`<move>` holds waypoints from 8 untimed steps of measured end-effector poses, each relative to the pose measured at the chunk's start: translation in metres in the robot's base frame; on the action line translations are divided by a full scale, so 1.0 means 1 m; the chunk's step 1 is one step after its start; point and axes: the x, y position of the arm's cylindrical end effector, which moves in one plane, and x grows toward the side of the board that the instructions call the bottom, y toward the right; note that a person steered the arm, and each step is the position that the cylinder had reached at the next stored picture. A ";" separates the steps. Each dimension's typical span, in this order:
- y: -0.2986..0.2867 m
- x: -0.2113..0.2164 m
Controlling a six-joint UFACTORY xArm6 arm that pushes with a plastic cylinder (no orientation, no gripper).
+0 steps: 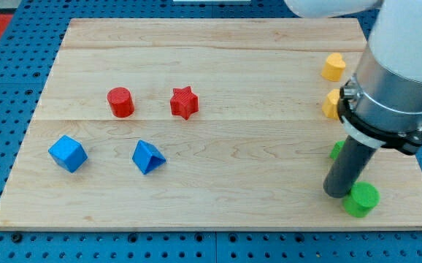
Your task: Slide the blue triangle below the red star
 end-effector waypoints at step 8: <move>-0.289 -0.057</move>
